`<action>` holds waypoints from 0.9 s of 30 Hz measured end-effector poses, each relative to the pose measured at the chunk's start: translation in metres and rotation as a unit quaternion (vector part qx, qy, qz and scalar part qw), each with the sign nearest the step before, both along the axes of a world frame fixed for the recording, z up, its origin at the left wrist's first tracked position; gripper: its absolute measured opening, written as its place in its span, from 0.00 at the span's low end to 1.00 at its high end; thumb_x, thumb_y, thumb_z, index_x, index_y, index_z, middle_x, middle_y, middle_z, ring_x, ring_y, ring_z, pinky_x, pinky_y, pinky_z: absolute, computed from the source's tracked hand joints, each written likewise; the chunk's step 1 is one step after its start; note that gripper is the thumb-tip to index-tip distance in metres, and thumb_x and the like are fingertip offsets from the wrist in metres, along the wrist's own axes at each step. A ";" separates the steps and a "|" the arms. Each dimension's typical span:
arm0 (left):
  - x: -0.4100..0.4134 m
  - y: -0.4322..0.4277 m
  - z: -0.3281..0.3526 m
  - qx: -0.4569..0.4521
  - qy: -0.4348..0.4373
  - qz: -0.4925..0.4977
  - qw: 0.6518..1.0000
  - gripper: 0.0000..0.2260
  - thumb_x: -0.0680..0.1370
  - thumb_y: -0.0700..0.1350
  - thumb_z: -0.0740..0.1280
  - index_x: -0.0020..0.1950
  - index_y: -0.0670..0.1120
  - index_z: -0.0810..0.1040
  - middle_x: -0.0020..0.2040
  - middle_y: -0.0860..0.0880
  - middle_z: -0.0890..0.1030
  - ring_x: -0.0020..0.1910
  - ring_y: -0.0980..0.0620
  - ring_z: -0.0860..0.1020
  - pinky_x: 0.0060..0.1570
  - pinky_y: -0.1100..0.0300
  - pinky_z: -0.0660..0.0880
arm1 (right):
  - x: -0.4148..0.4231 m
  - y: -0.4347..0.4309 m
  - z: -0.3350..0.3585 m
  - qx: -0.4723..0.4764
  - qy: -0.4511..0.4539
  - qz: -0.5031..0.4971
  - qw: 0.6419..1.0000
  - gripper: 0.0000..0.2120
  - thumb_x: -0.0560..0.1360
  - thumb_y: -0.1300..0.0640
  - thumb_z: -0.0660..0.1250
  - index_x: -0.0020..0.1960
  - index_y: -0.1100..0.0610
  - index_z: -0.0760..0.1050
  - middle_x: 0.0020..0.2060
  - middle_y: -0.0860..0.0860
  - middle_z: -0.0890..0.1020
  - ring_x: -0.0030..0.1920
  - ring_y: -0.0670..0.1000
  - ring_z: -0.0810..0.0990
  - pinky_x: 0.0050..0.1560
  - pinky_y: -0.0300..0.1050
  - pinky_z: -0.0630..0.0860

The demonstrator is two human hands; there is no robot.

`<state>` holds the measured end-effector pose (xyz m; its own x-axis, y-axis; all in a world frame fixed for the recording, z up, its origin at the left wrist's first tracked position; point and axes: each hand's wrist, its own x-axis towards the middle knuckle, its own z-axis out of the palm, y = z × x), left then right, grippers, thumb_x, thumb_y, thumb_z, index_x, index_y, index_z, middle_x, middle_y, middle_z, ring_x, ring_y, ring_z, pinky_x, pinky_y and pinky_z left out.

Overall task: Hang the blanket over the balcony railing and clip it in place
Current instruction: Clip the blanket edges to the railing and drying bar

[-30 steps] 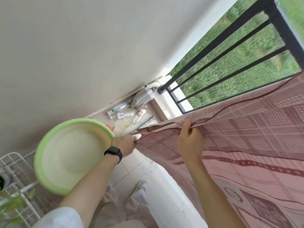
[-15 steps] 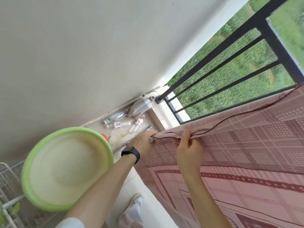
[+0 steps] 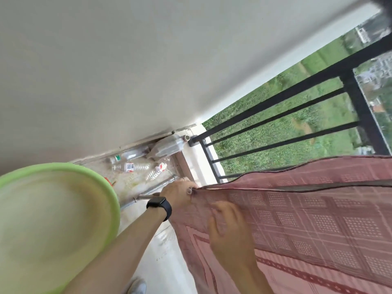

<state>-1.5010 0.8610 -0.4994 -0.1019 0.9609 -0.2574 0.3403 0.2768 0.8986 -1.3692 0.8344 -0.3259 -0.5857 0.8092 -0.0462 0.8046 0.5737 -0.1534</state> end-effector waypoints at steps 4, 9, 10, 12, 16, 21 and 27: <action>-0.010 0.001 -0.015 0.024 0.070 0.007 0.997 0.14 0.77 0.42 0.58 0.56 0.56 0.79 0.57 0.54 0.80 0.54 0.50 0.78 0.45 0.57 0.73 | -0.009 0.006 -0.015 0.103 -0.072 0.145 0.981 0.08 0.75 0.61 0.70 0.55 0.57 0.81 0.58 0.52 0.81 0.61 0.55 0.77 0.59 0.49 0.76; -0.005 0.005 -0.017 0.058 0.137 0.022 0.989 0.09 0.80 0.44 0.58 0.57 0.54 0.73 0.52 0.51 0.81 0.51 0.44 0.79 0.41 0.56 0.69 | -0.064 0.035 -0.025 0.138 -0.366 0.115 0.913 0.27 0.75 0.55 0.67 0.72 0.60 0.70 0.69 0.57 0.75 0.72 0.59 0.69 0.76 0.62 0.40; -0.003 0.004 -0.019 0.061 0.135 0.037 0.988 0.11 0.79 0.42 0.59 0.59 0.55 0.74 0.52 0.51 0.81 0.51 0.45 0.80 0.41 0.56 0.71 | -0.077 0.042 -0.029 0.108 -0.432 0.079 0.892 0.27 0.77 0.53 0.63 0.74 0.61 0.66 0.68 0.57 0.74 0.72 0.60 0.68 0.75 0.64 0.34; 0.004 -0.001 -0.026 0.055 0.108 0.058 0.991 0.16 0.78 0.41 0.60 0.61 0.57 0.75 0.51 0.53 0.81 0.49 0.47 0.80 0.41 0.56 0.73 | -0.096 0.053 -0.039 0.066 -0.499 0.030 0.863 0.20 0.80 0.55 0.58 0.70 0.58 0.71 0.62 0.54 0.79 0.67 0.58 0.72 0.76 0.64 0.41; 0.004 -0.006 -0.037 0.011 -0.012 0.055 0.998 0.16 0.76 0.42 0.60 0.56 0.59 0.79 0.48 0.59 0.79 0.47 0.54 0.77 0.43 0.58 0.73 | -0.097 0.062 -0.044 0.052 -0.440 0.047 0.895 0.11 0.79 0.59 0.58 0.55 0.54 0.79 0.51 0.51 0.82 0.56 0.55 0.78 0.68 0.55 0.61; -0.004 -0.002 -0.043 -0.013 0.031 -0.006 0.999 0.11 0.76 0.44 0.59 0.52 0.55 0.79 0.46 0.52 0.82 0.46 0.48 0.80 0.44 0.51 0.79 | -0.063 0.062 -0.058 0.153 -0.338 0.142 0.918 0.08 0.65 0.67 0.73 0.40 0.55 0.80 0.34 0.52 0.83 0.39 0.57 0.80 0.52 0.54 0.73; 0.005 -0.005 -0.054 0.025 0.129 0.016 0.991 0.07 0.79 0.48 0.61 0.56 0.54 0.74 0.53 0.53 0.80 0.45 0.46 0.81 0.40 0.56 0.74 | -0.038 0.035 -0.077 0.120 -0.145 0.216 0.958 0.07 0.73 0.62 0.68 0.49 0.54 0.80 0.47 0.49 0.82 0.50 0.54 0.78 0.58 0.54 0.76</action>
